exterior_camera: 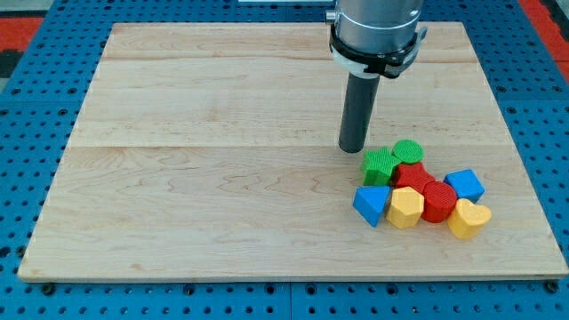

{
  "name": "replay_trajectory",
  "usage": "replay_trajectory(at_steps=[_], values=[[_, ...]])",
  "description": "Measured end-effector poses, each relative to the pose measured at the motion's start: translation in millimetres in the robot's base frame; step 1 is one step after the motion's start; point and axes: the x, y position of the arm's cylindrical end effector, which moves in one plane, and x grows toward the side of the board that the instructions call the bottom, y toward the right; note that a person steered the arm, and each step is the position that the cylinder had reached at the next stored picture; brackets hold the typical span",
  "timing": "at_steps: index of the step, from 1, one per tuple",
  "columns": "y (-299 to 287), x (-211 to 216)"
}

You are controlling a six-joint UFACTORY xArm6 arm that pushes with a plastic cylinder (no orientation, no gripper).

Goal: Point your arm at the bottom right side of the board

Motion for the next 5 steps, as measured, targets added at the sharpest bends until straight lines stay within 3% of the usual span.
replay_trajectory(at_steps=[3, 4, 5], values=[[0.6, 4.1], [-4.1, -26.4], [53.9, -34.5]])
